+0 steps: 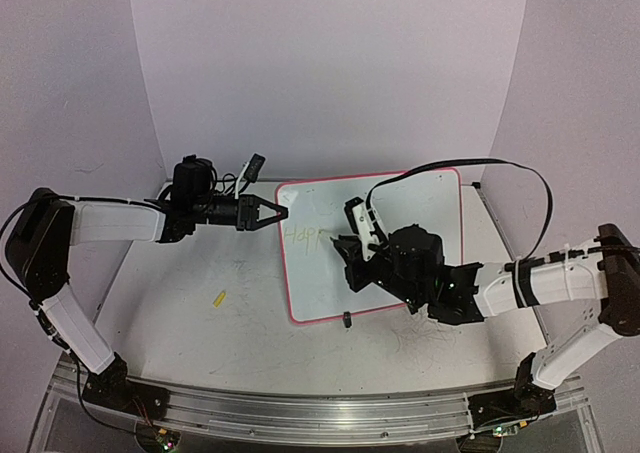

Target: Write a sentence on the whiteboard

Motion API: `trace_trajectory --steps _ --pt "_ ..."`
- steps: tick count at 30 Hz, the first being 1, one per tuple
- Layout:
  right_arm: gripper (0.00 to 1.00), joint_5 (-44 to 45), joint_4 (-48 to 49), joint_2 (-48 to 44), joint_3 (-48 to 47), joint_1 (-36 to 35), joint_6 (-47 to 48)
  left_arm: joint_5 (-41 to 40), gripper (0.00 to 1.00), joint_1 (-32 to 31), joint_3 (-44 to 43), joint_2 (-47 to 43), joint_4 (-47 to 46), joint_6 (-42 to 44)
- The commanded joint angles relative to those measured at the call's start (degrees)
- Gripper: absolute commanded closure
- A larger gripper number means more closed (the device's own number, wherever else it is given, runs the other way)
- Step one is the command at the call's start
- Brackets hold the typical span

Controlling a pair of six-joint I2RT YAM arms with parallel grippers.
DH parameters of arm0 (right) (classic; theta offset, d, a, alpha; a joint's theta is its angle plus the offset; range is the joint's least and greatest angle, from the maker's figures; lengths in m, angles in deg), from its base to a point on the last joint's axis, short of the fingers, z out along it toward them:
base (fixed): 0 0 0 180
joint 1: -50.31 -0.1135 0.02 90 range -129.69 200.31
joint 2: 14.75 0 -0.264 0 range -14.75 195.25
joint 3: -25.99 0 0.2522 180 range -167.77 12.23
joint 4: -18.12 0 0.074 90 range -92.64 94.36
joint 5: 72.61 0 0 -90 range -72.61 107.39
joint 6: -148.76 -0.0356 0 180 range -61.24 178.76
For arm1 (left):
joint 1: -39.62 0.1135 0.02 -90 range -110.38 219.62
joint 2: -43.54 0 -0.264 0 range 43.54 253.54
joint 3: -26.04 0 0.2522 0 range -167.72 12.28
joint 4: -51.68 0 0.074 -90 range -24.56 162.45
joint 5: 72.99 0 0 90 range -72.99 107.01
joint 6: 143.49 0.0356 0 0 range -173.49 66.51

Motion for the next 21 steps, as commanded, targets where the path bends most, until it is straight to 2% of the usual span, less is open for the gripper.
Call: trace_trajectory --steps 1,15,21 --pt "1.00 1.9 1.1 0.5 -2.8 -0.3 0.5 -4.2 1.00 0.0 0.1 -1.9 2.7 0.6" --pt "1.00 6.6 0.9 0.6 -3.9 -0.3 3.2 -3.9 1.00 0.0 -0.9 -1.1 3.4 0.3" --pt "1.00 5.7 0.6 2.4 -5.5 -0.3 3.3 -4.0 1.00 0.1 -0.6 -1.5 3.5 0.8"
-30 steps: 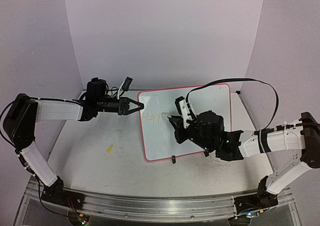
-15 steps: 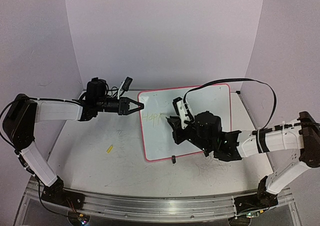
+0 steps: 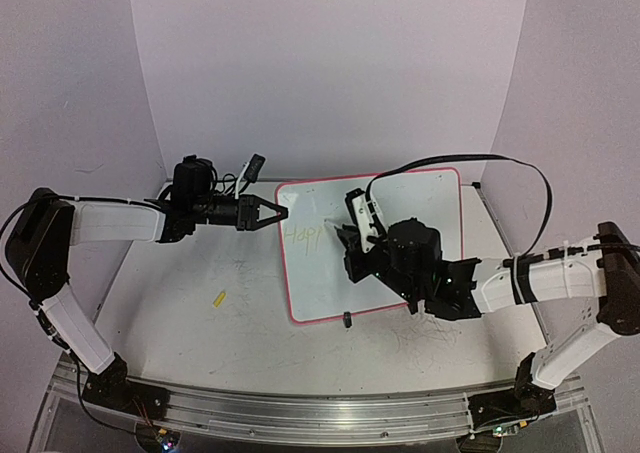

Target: Write a sentence on the whiteboard

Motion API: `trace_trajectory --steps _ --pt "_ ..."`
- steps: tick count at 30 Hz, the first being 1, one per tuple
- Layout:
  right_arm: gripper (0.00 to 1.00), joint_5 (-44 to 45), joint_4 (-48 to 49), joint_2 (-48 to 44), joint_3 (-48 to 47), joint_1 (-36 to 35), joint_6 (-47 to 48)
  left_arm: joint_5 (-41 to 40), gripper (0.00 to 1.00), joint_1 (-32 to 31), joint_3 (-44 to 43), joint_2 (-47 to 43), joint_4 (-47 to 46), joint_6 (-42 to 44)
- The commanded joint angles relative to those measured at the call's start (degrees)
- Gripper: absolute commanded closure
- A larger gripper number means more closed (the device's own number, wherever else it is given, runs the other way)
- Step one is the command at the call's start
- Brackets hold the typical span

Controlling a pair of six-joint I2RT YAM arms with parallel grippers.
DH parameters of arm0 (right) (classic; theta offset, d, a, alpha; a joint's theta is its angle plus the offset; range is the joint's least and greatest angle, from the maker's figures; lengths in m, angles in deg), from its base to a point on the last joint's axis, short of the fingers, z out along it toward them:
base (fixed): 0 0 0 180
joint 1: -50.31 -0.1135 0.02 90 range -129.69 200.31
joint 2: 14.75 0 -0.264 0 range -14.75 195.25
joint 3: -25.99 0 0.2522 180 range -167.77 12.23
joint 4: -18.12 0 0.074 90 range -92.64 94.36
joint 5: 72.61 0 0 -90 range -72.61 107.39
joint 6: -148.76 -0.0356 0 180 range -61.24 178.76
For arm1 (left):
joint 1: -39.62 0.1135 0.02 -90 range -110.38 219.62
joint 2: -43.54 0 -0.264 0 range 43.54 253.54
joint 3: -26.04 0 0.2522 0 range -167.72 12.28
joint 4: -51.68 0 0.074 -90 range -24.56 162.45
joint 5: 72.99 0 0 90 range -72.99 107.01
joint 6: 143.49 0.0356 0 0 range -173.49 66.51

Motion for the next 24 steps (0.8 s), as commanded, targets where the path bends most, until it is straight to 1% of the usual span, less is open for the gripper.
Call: trace_trajectory --steps 1,14,24 --pt "1.00 0.5 0.8 2.1 -3.6 -0.3 0.7 -3.6 1.00 0.1 -0.4 -1.5 3.0 1.0" --pt "1.00 4.8 0.7 4.1 -4.3 -0.3 -0.5 -3.3 1.00 0.1 -0.2 -1.6 3.0 1.2" --pt "1.00 6.6 -2.2 5.0 -4.9 -0.3 -1.1 -3.2 1.00 0.1 -0.3 -1.6 3.0 1.3"
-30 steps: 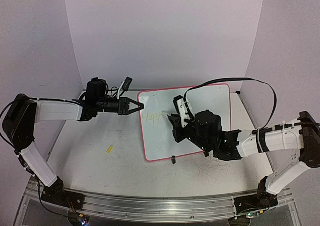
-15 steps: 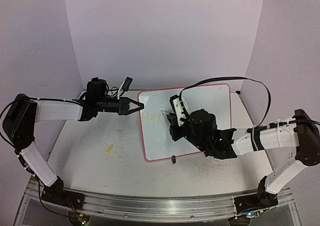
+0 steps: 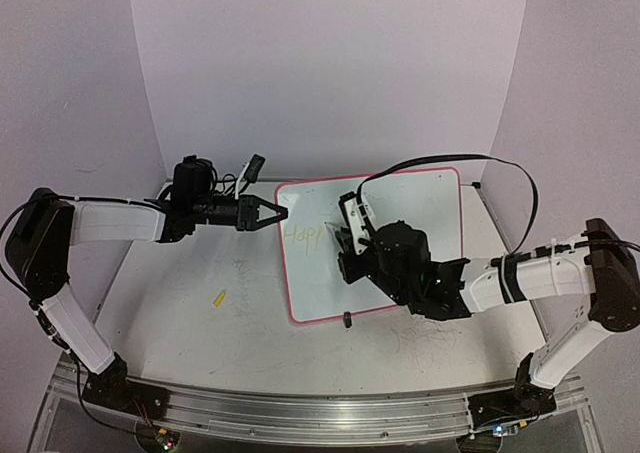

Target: Write a sentence on the whiteboard

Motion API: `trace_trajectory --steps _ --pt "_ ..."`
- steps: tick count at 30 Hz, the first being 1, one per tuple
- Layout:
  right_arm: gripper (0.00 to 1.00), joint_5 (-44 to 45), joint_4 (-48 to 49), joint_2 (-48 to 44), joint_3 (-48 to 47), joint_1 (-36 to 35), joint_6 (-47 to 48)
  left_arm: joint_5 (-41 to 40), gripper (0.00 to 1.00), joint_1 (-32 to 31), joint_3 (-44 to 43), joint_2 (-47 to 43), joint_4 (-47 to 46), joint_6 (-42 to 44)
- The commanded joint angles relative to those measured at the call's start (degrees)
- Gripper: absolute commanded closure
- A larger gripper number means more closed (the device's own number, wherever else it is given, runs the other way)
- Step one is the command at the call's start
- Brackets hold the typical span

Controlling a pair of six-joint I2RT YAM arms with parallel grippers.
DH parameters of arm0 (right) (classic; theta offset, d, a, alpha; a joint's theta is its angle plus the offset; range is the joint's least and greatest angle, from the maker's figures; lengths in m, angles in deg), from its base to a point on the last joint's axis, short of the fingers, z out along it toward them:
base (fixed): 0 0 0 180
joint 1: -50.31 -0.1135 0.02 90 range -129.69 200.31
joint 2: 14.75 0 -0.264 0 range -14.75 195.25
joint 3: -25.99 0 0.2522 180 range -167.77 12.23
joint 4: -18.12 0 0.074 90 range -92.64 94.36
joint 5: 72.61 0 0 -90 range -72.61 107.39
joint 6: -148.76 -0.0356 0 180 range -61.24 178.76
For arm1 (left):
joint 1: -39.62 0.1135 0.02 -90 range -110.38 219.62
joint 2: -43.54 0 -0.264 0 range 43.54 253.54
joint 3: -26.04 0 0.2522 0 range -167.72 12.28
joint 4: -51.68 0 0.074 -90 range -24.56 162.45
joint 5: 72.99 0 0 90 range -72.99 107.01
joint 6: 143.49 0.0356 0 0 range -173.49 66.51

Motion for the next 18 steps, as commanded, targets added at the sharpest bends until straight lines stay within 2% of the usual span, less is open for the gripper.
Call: trace_trajectory --steps 1,10,18 --pt "1.00 2.6 -1.8 1.2 -2.7 -0.1 -2.0 -3.2 1.00 0.1 -0.3 -1.7 2.7 1.0" --pt "1.00 2.5 -3.1 -1.3 -0.7 -0.1 -4.2 -3.2 1.00 0.0 -0.3 -1.7 2.7 1.1" --pt "1.00 -2.1 1.3 -4.6 2.1 -0.1 -3.7 -3.3 1.00 0.1 -0.4 -1.6 2.7 1.3"
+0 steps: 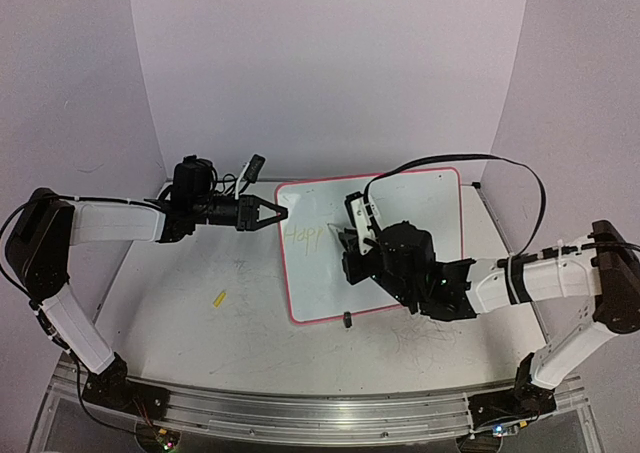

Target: Write a sentence on the whiteboard

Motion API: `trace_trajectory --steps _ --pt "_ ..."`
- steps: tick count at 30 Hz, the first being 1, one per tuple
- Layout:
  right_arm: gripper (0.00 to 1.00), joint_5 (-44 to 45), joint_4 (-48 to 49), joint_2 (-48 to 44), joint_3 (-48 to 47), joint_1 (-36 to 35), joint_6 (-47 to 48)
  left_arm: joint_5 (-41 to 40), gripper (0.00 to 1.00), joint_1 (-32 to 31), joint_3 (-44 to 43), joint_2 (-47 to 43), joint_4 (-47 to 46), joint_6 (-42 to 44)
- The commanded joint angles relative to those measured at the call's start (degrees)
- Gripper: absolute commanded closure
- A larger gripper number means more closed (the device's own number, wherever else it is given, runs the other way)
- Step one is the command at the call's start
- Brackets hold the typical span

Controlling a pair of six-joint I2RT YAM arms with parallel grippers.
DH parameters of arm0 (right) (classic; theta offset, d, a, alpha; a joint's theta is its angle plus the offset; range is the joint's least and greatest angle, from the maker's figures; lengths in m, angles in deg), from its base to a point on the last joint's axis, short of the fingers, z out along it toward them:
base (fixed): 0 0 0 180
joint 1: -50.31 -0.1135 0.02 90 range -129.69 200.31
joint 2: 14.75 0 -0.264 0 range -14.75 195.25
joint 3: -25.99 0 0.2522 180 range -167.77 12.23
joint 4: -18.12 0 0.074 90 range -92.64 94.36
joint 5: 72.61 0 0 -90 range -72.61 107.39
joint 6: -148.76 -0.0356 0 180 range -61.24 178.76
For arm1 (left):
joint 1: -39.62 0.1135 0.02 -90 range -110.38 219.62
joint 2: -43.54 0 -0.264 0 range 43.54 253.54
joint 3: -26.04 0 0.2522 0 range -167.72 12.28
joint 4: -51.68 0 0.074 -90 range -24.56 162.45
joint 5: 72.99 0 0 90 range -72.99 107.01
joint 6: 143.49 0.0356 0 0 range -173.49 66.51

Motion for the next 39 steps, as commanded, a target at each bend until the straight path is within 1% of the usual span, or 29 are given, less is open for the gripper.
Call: trace_trajectory --steps 1,8,22,30,39 --pt "1.00 -1.9 2.7 -3.0 1.4 0.1 -0.7 -3.2 1.00 0.1 -0.4 -1.7 2.7 1.3" --pt "1.00 -3.1 2.4 -1.3 0.7 0.0 -0.6 -2.9 1.00 0.1 -0.5 -1.6 2.7 1.3" --pt "1.00 0.4 2.6 1.3 -0.7 0.0 -0.2 -2.7 1.00 0.0 -0.5 -1.8 2.7 1.3" --pt "1.00 1.4 1.6 0.7 -0.1 0.1 -0.2 -2.6 1.00 0.1 -0.6 -1.7 2.7 1.3" --pt "1.00 0.2 -0.6 0.1 1.5 -0.2 -1.7 -2.7 1.00 0.1 -0.6 -1.8 2.7 1.4"
